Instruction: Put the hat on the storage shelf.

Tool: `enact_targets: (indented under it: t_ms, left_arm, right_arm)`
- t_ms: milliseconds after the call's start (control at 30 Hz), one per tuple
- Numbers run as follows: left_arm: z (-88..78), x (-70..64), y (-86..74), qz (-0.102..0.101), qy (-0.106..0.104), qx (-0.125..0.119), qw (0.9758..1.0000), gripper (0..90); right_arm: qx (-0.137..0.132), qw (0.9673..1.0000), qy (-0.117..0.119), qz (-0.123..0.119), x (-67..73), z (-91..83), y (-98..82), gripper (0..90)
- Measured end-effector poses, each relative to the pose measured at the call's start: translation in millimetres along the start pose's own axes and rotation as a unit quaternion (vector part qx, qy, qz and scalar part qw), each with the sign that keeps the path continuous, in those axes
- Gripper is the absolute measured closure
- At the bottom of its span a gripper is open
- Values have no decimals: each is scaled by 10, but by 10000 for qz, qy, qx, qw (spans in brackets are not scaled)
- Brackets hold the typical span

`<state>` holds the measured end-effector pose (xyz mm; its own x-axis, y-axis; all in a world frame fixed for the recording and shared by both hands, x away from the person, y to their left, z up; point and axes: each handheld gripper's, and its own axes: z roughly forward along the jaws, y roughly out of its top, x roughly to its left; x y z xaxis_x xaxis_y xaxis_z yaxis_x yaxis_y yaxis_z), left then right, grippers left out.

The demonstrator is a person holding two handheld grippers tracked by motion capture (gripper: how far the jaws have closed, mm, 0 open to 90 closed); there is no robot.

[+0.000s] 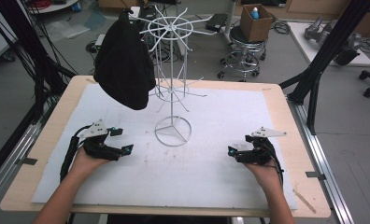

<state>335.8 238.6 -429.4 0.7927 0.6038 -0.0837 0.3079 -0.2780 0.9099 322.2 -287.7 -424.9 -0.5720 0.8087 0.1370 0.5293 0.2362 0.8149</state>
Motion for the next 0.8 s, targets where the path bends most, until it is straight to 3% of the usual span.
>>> enact_targets:
  t_ms: [433, 600, 800]
  left_arm:
    - [-64, 18, -43, -84, 120, 67, 9999, 150]
    - [-81, -3, -30, -30, -21, -82, 10000, 150]
    - [-67, -1, -35, -70, -53, -88, 9999, 150]
  right_arm:
    - [-32, 10000, 86, 40, 5, 57, 23, 59]
    - [-47, 10000, 71, 51, -2, 56, 22, 59]
    - [-32, 9999, 84, 53, 6, 59, 22, 60]
